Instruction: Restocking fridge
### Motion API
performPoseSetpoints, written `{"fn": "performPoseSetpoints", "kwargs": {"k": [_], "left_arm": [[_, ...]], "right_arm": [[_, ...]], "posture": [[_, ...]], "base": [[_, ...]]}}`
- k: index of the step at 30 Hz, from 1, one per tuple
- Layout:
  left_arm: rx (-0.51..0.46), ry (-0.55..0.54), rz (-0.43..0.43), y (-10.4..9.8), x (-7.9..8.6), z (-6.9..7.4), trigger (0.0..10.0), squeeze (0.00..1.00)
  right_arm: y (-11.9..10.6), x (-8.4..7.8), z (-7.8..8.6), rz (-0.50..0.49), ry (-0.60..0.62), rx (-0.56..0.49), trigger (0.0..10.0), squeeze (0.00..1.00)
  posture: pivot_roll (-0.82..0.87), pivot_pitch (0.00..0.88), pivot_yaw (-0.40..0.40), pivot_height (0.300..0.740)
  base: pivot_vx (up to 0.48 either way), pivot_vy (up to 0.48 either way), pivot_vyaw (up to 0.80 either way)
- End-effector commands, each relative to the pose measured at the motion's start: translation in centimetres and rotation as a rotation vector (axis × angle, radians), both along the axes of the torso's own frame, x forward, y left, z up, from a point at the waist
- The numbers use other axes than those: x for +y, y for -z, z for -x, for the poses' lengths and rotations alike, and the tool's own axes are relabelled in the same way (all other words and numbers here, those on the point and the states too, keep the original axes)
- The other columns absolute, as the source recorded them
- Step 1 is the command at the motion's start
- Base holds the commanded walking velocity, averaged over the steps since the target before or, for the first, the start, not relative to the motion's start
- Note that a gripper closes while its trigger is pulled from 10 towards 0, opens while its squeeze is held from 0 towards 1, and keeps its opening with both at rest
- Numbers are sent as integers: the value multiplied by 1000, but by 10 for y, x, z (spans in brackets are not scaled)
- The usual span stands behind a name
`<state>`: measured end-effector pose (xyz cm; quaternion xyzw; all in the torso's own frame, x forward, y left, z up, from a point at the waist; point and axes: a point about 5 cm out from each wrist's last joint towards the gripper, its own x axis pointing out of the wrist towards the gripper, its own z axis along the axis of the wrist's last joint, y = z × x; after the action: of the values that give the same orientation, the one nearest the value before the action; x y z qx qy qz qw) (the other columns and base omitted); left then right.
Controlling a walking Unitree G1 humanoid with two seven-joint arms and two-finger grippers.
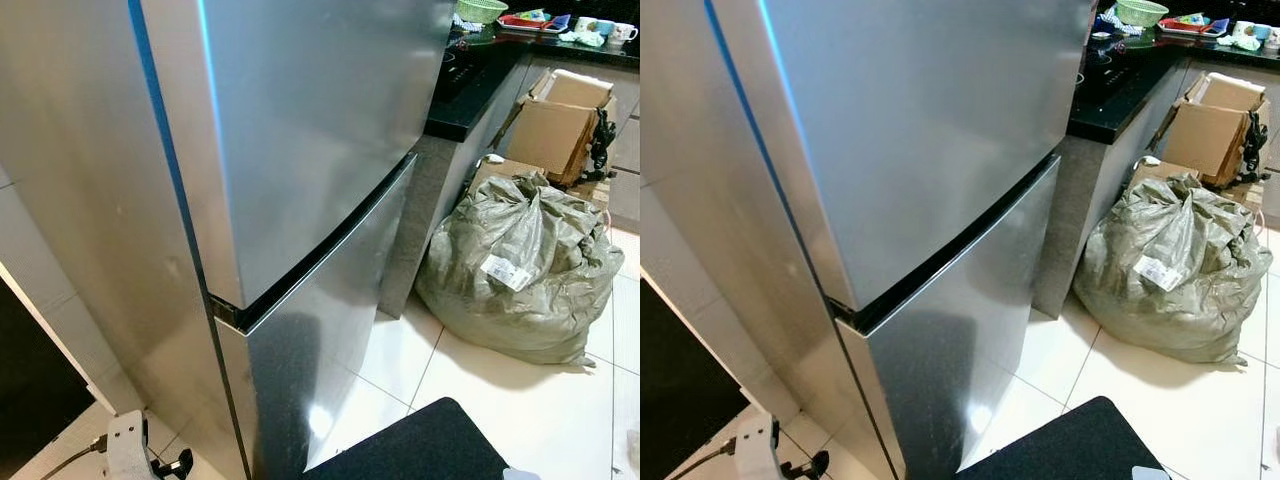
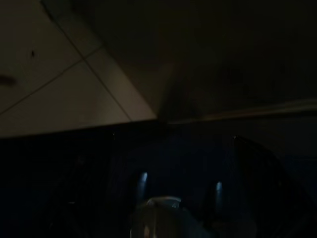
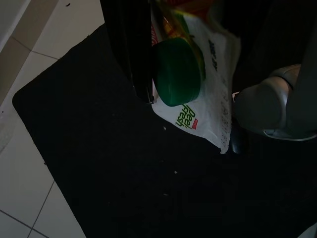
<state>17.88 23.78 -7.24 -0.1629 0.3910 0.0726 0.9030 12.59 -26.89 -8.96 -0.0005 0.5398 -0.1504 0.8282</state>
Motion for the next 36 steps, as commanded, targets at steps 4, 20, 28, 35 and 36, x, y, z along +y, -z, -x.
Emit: {"fn": "performPoseSetpoints", "kwargs": {"k": [4,20,28,35,36], "left_arm": [[74,24,9,10,-10,15,10000,0],[137,76,9,19,-21,29,10000,0],[162,129,13,20,-25,31,10000,0],[154,102,5,20,-24,29,10000,0],[153,98,3,20,-24,29,10000,0]], "right_arm": [[2,2,3,-2,-12,17,10000,0],[2,4,2,-6,-21,18,10000,0],[2,4,3,-9,-18,21,10000,0],[2,4,3,-8,-18,20,10000,0],[2,4,3,-8,-18,20,10000,0]], "posture": [[-35,0,-8,740],[-34,0,-11,740],[-37,0,-13,740],[-37,0,-14,740],[-37,0,-14,740]], "base": [[-353,0,0],[-297,0,0],[96,-150,0],[70,-235,0],[0,0,0]]}}
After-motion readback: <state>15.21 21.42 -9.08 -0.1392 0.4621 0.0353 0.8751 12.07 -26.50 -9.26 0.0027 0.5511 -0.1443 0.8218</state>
